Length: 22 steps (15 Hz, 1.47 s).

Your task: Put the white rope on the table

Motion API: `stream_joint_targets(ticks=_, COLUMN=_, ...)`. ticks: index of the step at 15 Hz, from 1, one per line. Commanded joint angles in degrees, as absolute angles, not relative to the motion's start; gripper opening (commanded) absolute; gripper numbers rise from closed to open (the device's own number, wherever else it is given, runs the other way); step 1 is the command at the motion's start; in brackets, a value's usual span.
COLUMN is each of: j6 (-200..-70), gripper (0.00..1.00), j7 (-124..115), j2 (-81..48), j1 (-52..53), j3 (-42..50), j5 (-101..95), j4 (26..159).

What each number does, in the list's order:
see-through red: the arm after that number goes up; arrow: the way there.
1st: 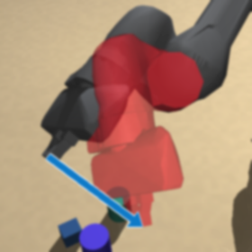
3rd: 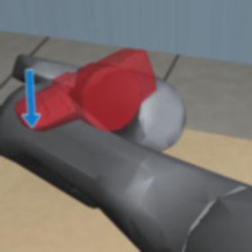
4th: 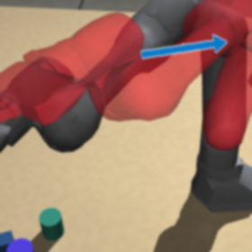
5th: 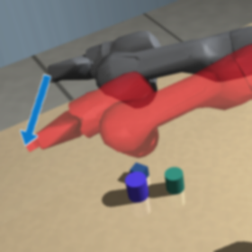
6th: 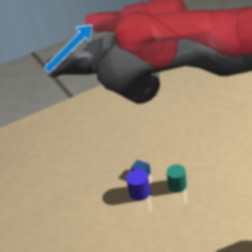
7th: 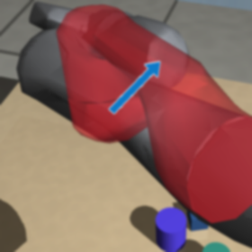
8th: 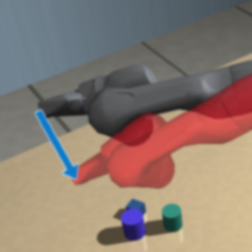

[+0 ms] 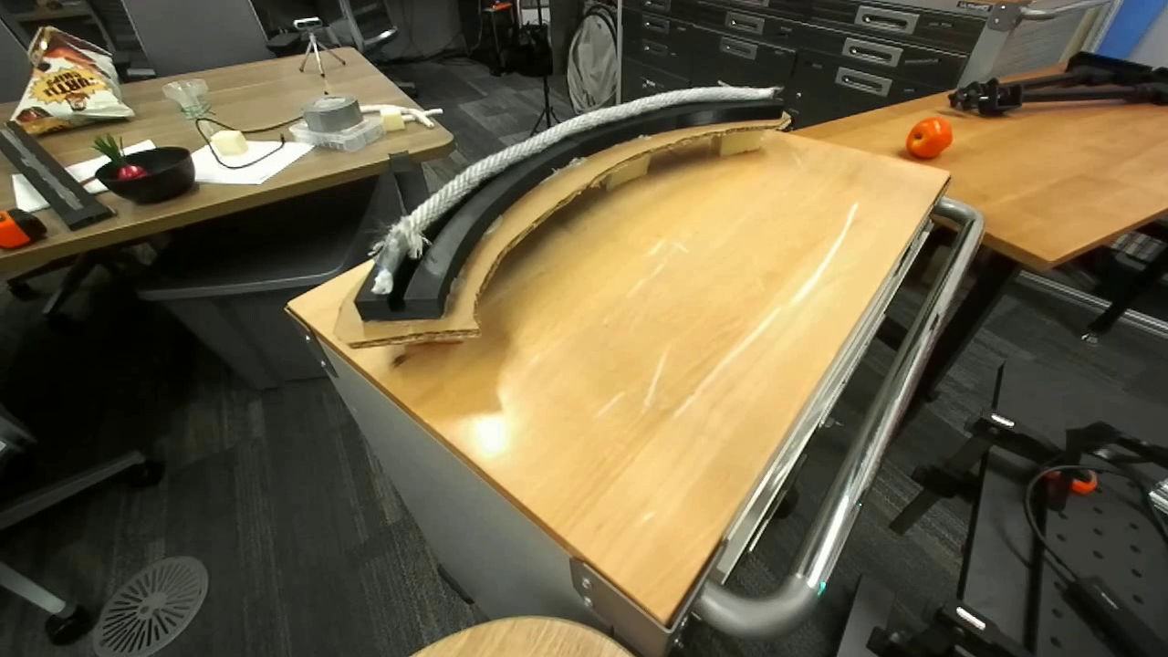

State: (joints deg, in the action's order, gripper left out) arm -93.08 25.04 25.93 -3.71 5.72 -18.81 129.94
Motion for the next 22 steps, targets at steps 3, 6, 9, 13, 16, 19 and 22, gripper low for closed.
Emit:
stream_joint_targets(ticks=3, j6=-90.8, gripper=1.0, j7=40.3, j2=25.9, j1=1.4, j3=7.2, j5=-18.4, j4=126.5)
stream_joint_targets(ticks=6, j6=-92.2, gripper=1.0, j7=39.5, j2=26.0, j1=1.1, j3=6.6, j5=-18.7, j4=127.8)
stream_joint_targets(ticks=9, j6=-92.2, gripper=1.0, j7=41.0, j2=25.9, j1=1.7, j3=6.5, j5=-18.6, j4=127.3)
stream_joint_targets(ticks=13, j6=-95.5, gripper=1.0, j7=47.0, j2=27.7, j1=2.8, j3=6.6, j5=-21.9, j4=128.8)
stream_joint_targets(ticks=16, j6=-98.8, gripper=1.0, j7=52.2, j2=25.8, j1=3.7, j3=6.4, j5=-21.7, j4=125.2)
stream_joint_targets(ticks=19, j6=-102.6, gripper=1.0, j7=55.5, j2=19.8, j1=6.3, j3=6.7, j5=-13.3, j4=117.3)
stream_joint_targets(ticks=22, j6=-105.8, gripper=1.0, j7=61.3, j2=16.0, j1=8.6, j3=5.3, j5=-7.5, j4=114.2)
